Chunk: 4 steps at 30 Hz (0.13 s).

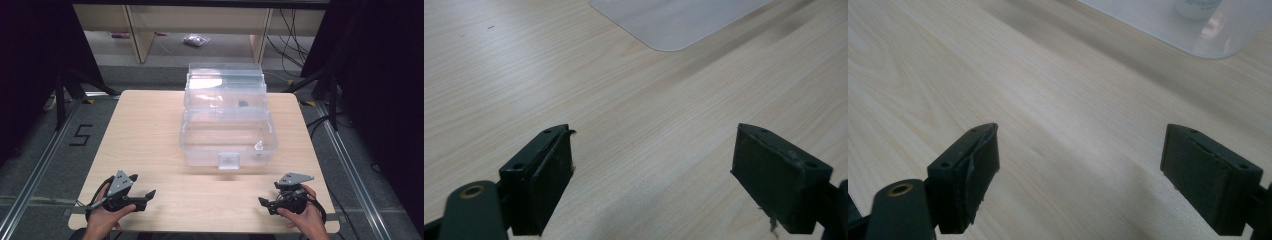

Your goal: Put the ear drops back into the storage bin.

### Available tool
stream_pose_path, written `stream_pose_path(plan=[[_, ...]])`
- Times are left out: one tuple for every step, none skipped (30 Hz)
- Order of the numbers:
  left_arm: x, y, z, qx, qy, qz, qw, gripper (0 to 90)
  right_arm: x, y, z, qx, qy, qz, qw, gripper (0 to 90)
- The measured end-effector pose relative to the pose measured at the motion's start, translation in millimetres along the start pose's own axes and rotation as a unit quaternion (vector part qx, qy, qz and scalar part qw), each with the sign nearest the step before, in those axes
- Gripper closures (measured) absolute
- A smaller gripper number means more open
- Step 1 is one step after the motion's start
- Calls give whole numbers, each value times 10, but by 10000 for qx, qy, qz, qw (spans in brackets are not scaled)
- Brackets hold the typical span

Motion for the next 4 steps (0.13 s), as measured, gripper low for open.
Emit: stream_pose_path(plan=[[0, 1, 1, -2, -2, -1, 10000, 160, 2, 4, -3, -16, -28, -38, 10000, 167], [-1, -1, 1, 14, -20, 7, 10000, 160, 1, 14, -11, -30, -95, -88, 9999, 167], [0, -2, 3, 5, 2, 17, 10000, 160, 2, 10, -6, -13, -36, -40, 10000, 167], [0, -2, 3, 5, 2, 17, 10000, 160, 2, 10, -6, -13, -36, -40, 10000, 167]])
Point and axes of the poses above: each handheld gripper's, and its own axes: y roughly forward along the jaws, x roughly out of its top, z roughly to its left, the point moved 4 cm from there along y, roughly forward along the jaws, and after that the axes turned 13 degrees about -x, right-handed, at the moved point
